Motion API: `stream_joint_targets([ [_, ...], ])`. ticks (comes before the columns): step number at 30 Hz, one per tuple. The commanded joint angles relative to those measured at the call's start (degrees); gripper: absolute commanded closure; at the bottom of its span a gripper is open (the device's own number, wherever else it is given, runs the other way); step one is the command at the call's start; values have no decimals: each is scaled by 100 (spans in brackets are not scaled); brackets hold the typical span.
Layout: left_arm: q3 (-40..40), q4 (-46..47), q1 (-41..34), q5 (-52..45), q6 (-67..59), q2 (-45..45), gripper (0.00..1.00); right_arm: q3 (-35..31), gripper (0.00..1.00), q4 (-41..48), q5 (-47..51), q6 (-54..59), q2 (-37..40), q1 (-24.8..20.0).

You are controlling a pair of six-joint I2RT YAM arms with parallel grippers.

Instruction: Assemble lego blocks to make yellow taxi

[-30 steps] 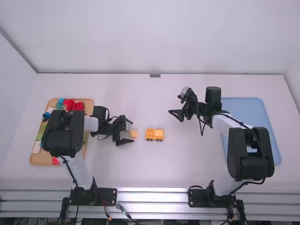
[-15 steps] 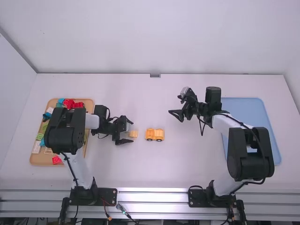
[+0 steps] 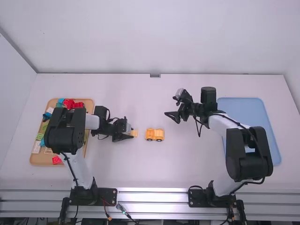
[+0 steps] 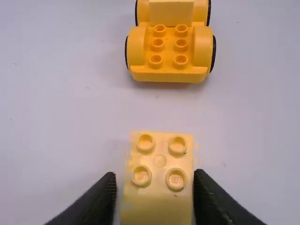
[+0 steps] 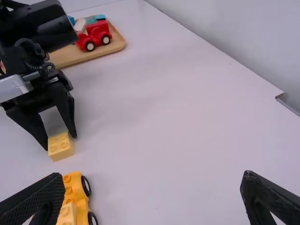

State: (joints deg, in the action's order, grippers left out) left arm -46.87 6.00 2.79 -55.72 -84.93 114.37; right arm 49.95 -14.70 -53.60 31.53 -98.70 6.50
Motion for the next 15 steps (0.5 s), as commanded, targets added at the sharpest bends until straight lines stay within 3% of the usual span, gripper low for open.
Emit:
stream_joint_targets([
  [1,57,76,-24,-179,4,46,60,-11,1,9,-37,39,33,-11],
  [15,55,101,-22,-190,4,46,73,-11,1,262,-44,37,33,-94],
])
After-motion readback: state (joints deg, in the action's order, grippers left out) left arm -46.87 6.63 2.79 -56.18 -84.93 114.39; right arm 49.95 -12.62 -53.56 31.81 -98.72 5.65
